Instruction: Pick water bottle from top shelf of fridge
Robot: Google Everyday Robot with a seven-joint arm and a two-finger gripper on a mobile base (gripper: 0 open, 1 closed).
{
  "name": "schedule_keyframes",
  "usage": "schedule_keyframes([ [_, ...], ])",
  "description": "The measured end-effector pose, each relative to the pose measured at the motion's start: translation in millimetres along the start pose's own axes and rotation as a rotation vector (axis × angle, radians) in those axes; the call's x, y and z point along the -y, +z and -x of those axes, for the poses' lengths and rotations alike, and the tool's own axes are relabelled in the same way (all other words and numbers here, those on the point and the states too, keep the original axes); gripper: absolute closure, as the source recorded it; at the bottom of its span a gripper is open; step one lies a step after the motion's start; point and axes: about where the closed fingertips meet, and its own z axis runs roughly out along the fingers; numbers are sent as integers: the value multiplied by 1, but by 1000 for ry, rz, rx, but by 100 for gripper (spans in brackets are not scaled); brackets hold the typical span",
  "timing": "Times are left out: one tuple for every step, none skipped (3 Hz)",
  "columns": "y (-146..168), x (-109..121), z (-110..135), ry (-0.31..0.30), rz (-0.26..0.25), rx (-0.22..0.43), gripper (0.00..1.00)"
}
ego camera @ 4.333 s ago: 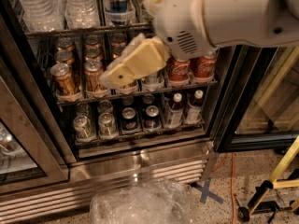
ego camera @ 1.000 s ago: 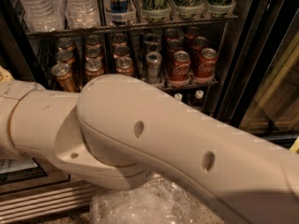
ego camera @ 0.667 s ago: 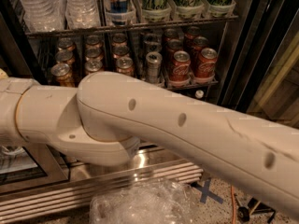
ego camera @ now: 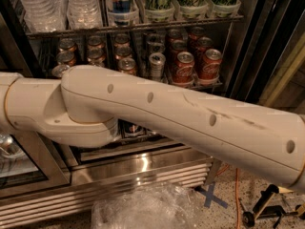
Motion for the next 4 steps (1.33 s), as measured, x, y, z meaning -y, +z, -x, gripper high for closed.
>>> schedule_keyframes([
  [2, 2, -3, -18, -31, 6, 0],
  [-21, 27, -30, -8, -152, 1, 0],
  [-70, 60, -52, -131, -311, -24, 0],
  [-72, 34, -62, -192, -344, -8, 0],
])
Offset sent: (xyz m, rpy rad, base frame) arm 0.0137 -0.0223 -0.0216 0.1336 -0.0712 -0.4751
